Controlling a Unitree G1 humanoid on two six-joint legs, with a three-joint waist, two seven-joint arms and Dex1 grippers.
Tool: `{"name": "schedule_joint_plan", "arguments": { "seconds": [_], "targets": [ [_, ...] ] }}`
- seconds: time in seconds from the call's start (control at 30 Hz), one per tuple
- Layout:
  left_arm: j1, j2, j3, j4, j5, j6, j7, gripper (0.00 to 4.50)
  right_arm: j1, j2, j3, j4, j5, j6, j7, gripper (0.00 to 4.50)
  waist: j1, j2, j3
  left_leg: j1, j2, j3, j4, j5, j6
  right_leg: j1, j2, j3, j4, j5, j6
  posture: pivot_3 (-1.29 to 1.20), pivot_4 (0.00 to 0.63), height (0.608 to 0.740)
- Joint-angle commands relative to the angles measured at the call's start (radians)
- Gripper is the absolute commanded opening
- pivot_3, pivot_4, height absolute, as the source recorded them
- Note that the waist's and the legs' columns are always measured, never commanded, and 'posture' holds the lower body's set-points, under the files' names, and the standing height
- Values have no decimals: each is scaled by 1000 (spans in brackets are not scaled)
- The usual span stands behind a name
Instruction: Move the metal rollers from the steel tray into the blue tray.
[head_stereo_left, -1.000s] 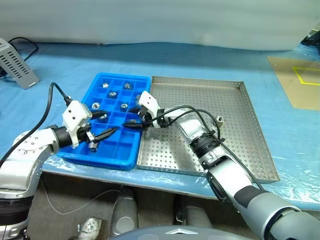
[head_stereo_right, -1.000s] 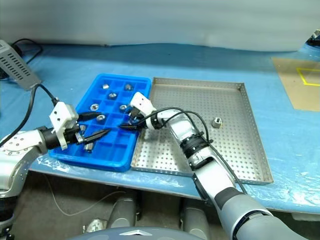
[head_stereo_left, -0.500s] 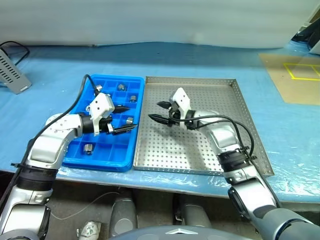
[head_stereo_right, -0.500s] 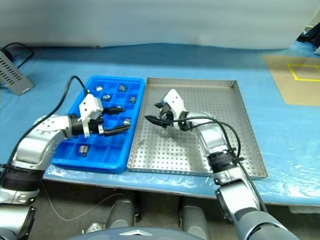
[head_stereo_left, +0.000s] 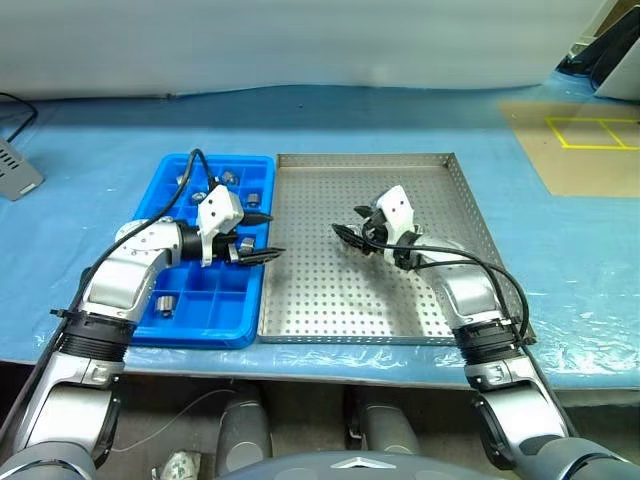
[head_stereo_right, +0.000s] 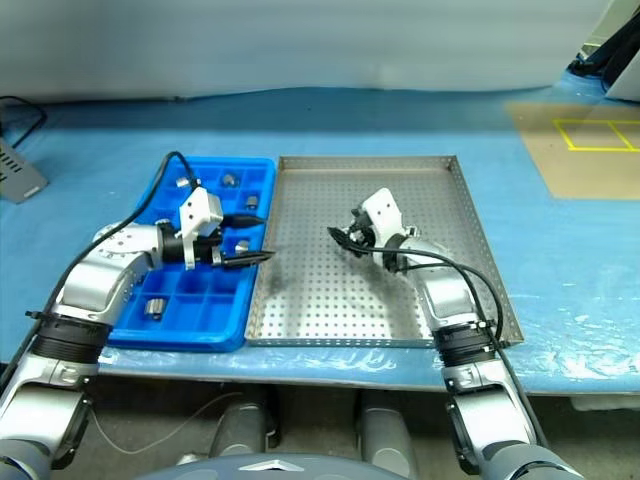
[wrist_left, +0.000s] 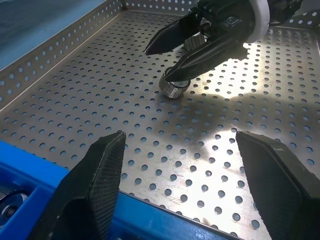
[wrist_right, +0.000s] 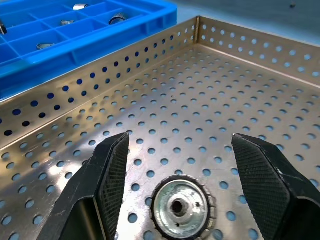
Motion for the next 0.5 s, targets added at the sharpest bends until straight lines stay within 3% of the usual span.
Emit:
{"name": "schedule_joint_plan", "arguments": {
  "seconds": [0.03,0.4,0.5],
  "targets": [
    [-15,1,8,5,7,-30,-9,3721,2,7,16,49,-18,-34,-4,3387,0,0,0,0,0,0,0,0,1,0,0,0,0,0,0,-198,150,740],
    [12,6,17,-19,17,-23,12,3721,-43,19,10,258,-67,-157,-62,3387,1,0,0,0,0,0,3,-1,2,1,0,0,2,0,0,-174,150,740],
    [10,10,15,-29,19,-13,17,3721,-40,24,14,249,-60,-171,-48,2730,2,0,0,0,0,0,4,-1,2,2,0,0,2,0,0,-171,150,740]
  ]
}}
